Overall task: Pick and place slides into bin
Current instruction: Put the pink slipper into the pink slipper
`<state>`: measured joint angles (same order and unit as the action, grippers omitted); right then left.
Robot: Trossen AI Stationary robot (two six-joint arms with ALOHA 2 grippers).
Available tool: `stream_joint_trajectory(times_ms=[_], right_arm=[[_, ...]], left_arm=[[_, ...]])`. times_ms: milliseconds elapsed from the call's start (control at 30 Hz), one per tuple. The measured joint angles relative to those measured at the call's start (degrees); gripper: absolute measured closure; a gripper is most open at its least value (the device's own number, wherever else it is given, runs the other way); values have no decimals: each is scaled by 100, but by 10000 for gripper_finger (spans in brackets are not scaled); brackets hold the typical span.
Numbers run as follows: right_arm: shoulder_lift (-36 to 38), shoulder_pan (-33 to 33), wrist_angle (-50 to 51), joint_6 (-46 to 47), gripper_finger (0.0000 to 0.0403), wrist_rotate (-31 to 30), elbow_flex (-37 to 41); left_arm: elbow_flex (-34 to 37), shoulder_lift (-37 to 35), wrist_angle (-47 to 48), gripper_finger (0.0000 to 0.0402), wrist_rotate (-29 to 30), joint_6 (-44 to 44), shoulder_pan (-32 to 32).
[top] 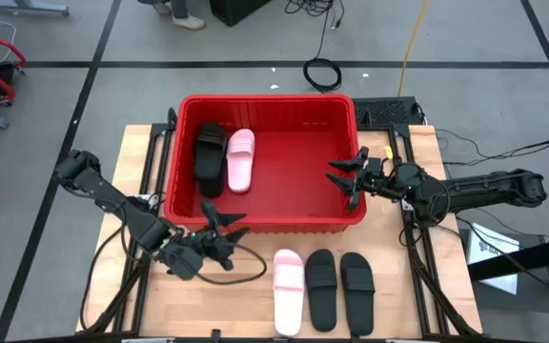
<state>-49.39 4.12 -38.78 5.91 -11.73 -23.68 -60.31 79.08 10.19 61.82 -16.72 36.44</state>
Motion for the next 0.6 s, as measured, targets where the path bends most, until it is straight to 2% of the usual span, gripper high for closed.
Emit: stream_joint_trajectory(times_ms=[167, 367, 600], right_arm=[[0, -55, -1, 53, 238, -2, 0], [0, -55, 40, 183, 238, -2, 0], [-4, -55, 399, 641, 238, 37, 0]], left_arm=[[-15, 325, -637, 227, -13, -272, 166], [-566, 956, -529, 227, -9, -118, 413], [-1744, 1959, 506, 227, -2, 363, 648]])
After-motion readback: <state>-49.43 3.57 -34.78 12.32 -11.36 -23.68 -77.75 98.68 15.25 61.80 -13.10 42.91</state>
